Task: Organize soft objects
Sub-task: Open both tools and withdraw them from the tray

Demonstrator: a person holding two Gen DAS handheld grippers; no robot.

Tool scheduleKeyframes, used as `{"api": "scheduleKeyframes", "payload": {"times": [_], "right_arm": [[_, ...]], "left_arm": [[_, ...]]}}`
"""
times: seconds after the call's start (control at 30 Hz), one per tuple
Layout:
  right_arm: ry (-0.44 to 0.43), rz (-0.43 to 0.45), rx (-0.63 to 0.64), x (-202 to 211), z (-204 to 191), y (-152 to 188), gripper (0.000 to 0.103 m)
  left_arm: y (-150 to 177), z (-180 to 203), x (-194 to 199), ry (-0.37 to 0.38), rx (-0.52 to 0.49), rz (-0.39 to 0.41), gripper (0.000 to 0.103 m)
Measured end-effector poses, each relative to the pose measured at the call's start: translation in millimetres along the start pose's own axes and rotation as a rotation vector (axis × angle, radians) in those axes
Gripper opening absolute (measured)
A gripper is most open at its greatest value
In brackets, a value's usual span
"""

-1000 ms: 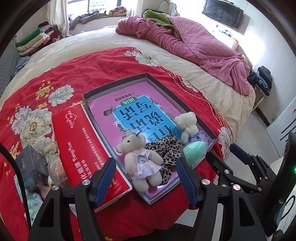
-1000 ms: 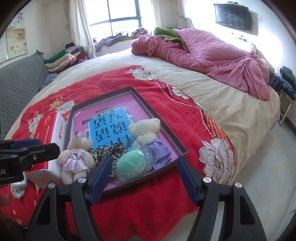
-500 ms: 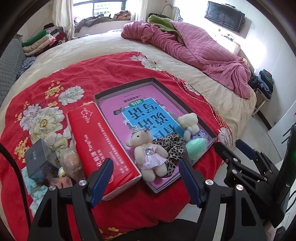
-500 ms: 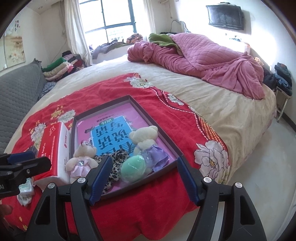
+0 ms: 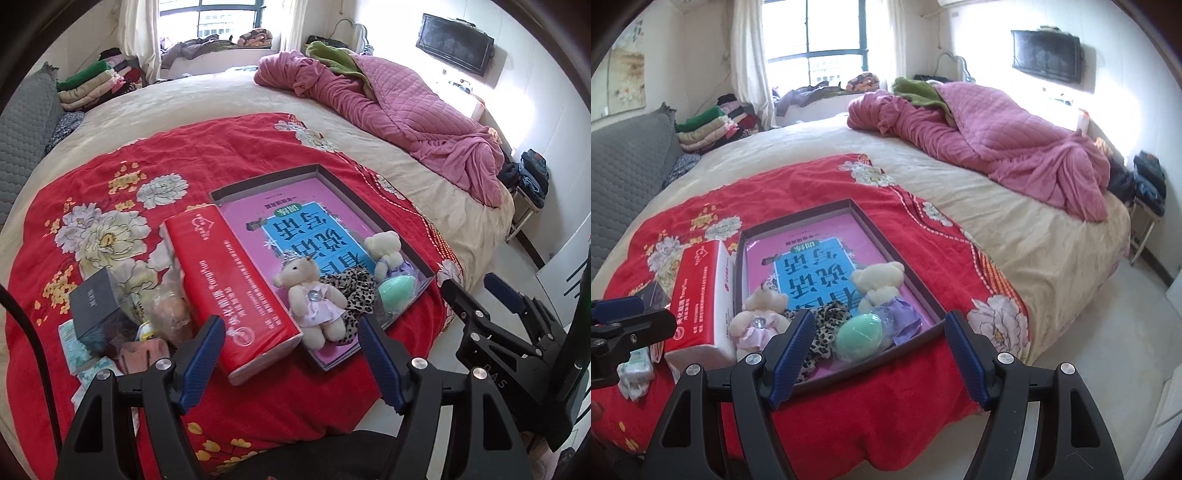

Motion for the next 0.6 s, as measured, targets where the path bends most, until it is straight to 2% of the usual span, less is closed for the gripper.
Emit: {"api": "scheduleKeyframes", "payload": {"times": [0.17,0.6], "right_arm": [[-0.021,0.016,0.012,10.3,-13.1,-5.7,0.074],[-0.067,0.055,0.076,37.8,-53.4,-20.8,0.074]], "left_arm": [[3.3,-14.7,9.6,-0.046,0.011,0.013,0.074],[15.3,-49.0,34.0,-0.069,0.058,0.031,0.074]]}}
Point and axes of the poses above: each gripper's, at about its wrist camera, not at the fingertips, and x roughly against the way its jaws point, z to its right, y to its underside, the point moved 2 cm from there along -x, roughly the way its jaws point, and after that the axes turned 8 degrees about -y, right-handed, at the moved point
